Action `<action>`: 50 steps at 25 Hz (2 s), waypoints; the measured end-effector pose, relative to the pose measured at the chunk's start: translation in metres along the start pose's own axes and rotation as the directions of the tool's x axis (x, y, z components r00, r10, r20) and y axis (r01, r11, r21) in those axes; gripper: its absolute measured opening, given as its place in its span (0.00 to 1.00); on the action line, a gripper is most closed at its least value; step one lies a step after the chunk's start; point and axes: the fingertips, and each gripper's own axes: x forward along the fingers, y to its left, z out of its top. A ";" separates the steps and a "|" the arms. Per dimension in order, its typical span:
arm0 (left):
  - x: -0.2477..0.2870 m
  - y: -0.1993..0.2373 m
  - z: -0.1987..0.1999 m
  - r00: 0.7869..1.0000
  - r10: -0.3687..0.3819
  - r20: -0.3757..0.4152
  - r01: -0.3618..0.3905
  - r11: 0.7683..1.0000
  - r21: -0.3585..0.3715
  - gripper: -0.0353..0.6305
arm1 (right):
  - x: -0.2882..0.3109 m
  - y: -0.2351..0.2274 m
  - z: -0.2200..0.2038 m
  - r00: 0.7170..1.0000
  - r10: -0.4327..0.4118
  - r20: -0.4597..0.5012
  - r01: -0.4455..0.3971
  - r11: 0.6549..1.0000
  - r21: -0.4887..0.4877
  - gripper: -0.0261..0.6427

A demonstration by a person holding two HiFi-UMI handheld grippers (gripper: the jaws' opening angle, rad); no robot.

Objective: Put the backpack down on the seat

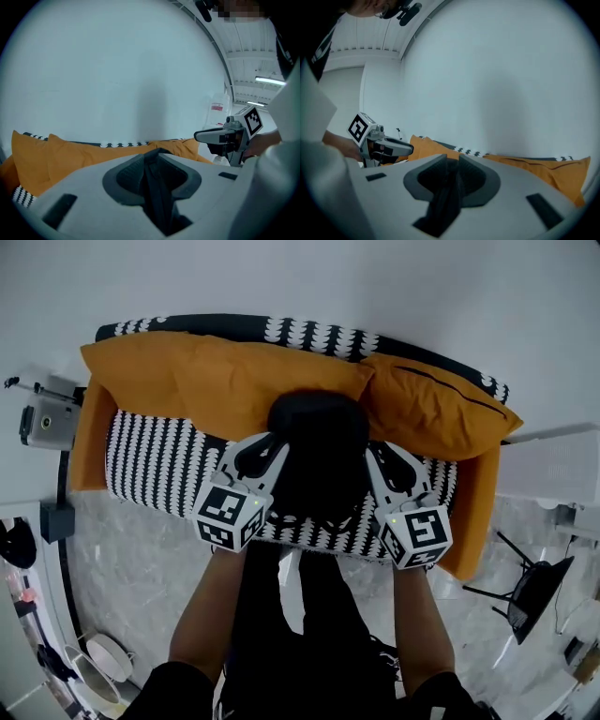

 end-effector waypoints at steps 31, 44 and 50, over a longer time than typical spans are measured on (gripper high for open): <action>-0.332 -0.193 0.113 0.912 -0.335 0.239 0.285 0.933 0.221 0.10 | -0.356 0.217 0.140 0.960 0.001 0.280 0.018 0.998 -0.066 0.09; -0.395 -0.274 0.057 0.911 -0.366 0.192 0.332 0.924 0.188 0.10 | -0.449 0.260 0.088 0.961 0.032 0.275 -0.008 0.996 -0.090 0.09; -0.411 -0.325 0.029 0.924 -0.344 0.169 0.321 0.935 0.149 0.10 | -0.489 0.256 0.060 0.967 0.072 0.242 -0.057 0.996 -0.072 0.09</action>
